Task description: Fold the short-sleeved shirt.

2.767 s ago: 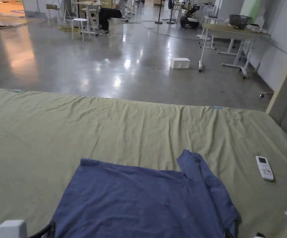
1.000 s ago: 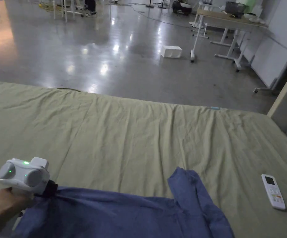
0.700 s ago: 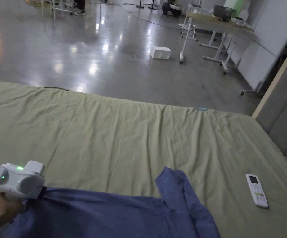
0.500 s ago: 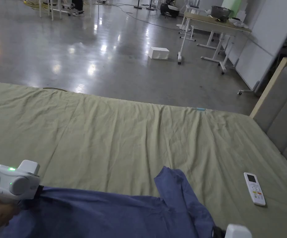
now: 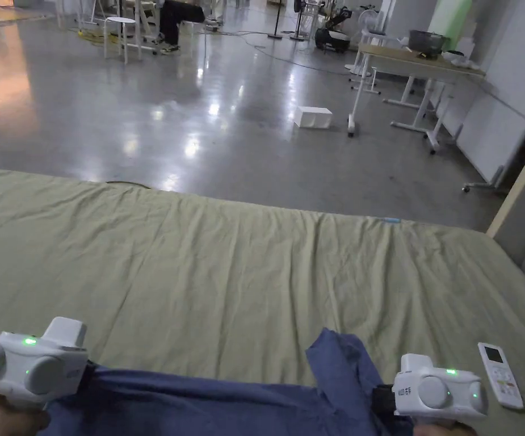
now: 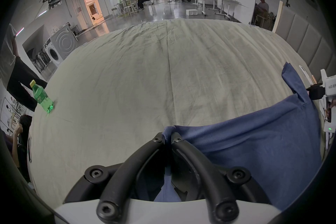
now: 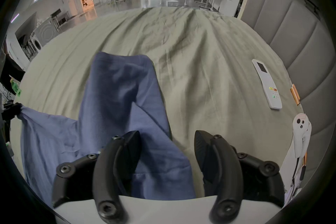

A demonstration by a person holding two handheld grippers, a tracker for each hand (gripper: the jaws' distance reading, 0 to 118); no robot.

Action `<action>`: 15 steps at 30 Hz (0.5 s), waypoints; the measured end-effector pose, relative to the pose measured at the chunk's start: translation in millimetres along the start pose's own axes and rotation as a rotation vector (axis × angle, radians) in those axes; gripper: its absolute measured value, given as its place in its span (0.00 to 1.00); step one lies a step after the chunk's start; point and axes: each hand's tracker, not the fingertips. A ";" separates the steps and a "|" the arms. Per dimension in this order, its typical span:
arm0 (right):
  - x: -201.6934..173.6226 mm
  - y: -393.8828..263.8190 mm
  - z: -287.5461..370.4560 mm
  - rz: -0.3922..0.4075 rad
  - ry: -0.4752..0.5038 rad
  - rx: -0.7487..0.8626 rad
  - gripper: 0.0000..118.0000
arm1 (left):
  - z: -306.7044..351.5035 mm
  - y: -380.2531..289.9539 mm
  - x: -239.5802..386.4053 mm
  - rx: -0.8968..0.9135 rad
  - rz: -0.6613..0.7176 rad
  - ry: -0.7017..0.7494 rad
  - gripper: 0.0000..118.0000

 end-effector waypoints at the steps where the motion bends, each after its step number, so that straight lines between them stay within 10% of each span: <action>1: -4.1 -0.8 0.0 0.023 -0.003 -0.032 0.47 | 0.0 0.0 -0.1 -0.002 -0.005 0.000 0.05; 7: -0.9 -6.8 -6.2 0.024 -0.004 -0.025 0.02 | -2.6 -2.4 -1.1 -0.003 -0.017 0.003 0.05; 15: 15.5 -18.1 44.7 -0.012 0.031 0.153 0.02 | 15.9 -0.9 -0.6 0.048 -0.009 0.006 0.05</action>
